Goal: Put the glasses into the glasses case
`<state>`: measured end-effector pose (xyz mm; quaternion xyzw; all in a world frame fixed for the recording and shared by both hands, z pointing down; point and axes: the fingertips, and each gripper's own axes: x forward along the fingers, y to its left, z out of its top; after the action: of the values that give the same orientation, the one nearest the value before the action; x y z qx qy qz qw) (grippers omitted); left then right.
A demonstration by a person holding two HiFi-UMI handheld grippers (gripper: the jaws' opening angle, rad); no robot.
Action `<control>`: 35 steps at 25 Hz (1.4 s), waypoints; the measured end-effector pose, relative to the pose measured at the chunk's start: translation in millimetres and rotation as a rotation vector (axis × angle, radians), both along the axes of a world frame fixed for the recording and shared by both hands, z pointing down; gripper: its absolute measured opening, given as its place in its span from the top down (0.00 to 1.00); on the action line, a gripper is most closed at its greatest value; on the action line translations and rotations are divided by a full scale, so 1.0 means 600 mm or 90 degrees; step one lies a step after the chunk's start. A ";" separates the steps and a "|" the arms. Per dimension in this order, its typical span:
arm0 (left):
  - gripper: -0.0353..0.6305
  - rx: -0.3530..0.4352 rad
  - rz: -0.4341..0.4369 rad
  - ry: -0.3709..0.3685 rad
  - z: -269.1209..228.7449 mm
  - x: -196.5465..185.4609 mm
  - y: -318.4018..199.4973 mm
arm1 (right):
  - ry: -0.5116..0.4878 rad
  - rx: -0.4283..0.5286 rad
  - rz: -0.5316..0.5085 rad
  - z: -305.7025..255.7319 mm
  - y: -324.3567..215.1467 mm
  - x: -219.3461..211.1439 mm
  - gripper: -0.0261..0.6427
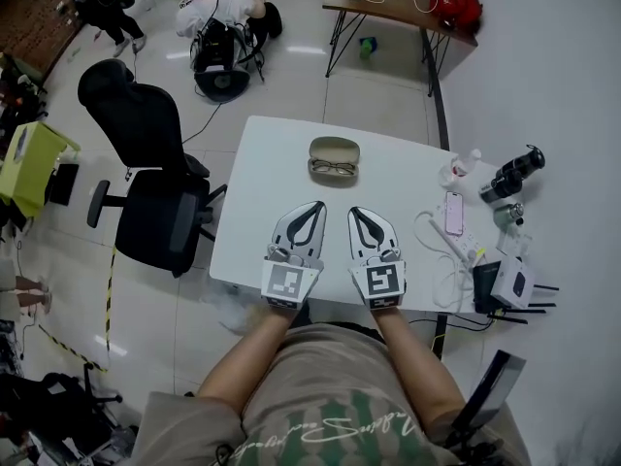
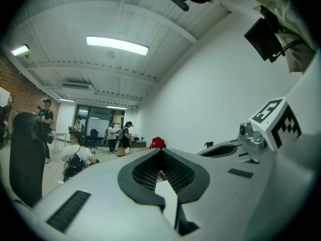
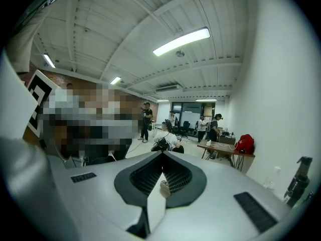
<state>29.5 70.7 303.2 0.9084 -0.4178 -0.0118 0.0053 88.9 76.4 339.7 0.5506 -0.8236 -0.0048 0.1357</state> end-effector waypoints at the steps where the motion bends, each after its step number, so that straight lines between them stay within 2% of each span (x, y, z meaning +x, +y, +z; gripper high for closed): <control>1: 0.94 0.000 -0.001 0.001 -0.001 0.003 0.008 | -0.007 -0.001 0.000 -0.001 0.008 0.002 0.94; 7: 0.94 0.020 -0.007 0.001 -0.027 0.024 0.064 | -0.045 0.011 0.003 -0.039 0.060 0.015 0.94; 12: 0.94 0.021 -0.015 -0.002 -0.025 0.038 0.121 | 0.016 0.052 -0.036 -0.056 0.120 0.018 0.94; 17: 0.94 0.026 -0.014 -0.023 -0.010 0.055 0.183 | 0.006 0.082 -0.039 -0.075 0.172 0.028 0.94; 24: 0.94 0.010 -0.031 -0.018 -0.001 0.077 0.276 | -0.062 0.063 -0.022 -0.071 0.268 0.061 0.94; 31: 0.94 0.007 -0.033 0.017 -0.023 0.101 0.375 | -0.053 0.056 -0.018 -0.073 0.367 0.091 0.94; 35: 0.94 0.006 -0.021 0.015 -0.015 0.110 0.404 | -0.048 0.059 -0.006 -0.070 0.397 0.101 0.94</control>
<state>95.8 313.2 293.9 0.9012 -0.4326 -0.0247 0.0060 149.5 314.9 297.8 0.5525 -0.8295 -0.0227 0.0788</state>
